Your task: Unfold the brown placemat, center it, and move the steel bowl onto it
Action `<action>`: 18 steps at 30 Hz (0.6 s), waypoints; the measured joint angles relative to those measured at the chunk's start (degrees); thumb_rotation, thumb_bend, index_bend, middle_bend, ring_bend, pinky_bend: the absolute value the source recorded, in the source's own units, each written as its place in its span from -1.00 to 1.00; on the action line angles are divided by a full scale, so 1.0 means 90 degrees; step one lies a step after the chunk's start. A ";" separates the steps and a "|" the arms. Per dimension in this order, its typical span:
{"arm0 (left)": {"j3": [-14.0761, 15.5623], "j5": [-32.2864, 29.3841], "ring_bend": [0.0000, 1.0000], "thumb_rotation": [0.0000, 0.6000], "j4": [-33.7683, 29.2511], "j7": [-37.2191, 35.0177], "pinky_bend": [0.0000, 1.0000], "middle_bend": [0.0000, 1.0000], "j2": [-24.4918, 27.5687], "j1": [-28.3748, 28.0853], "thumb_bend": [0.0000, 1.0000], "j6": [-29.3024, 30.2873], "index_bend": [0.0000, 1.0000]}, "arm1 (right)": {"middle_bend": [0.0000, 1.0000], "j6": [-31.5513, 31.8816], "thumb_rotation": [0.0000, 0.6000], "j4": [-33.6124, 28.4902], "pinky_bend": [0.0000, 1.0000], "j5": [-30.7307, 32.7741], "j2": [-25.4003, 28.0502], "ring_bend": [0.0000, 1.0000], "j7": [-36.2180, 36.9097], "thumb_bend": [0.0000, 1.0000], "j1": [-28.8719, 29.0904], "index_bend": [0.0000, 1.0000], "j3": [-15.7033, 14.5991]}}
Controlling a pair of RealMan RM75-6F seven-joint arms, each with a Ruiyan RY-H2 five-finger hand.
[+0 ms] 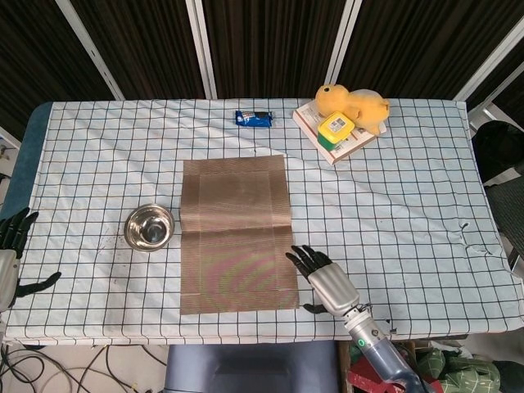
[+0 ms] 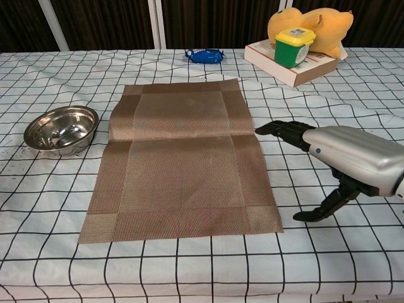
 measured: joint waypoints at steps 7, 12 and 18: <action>-0.0025 0.0005 -1.00 1.00 -0.0010 0.0043 -1.00 -1.00 -0.0019 0.0015 -0.96 0.0009 -1.00 | -1.00 0.0011 1.00 0.0052 -0.68 0.0051 -0.0199 -1.00 0.0024 -0.95 -0.0020 -1.00 -0.0117; -0.0032 0.0028 -1.00 1.00 -0.0021 0.0035 -1.00 -1.00 -0.0008 0.0030 -0.96 0.0022 -1.00 | -1.00 0.0019 1.00 0.0091 -0.68 0.0109 -0.0356 -1.00 -0.0014 -0.95 -0.0030 -1.00 -0.0158; -0.0051 0.0036 -1.00 1.00 -0.0016 -0.0009 -1.00 -1.00 0.0006 0.0044 -0.96 0.0028 -1.00 | -1.00 -0.0010 1.00 0.0159 -0.68 0.0224 -0.0493 -1.00 -0.0112 -0.95 -0.0016 -1.00 -0.0177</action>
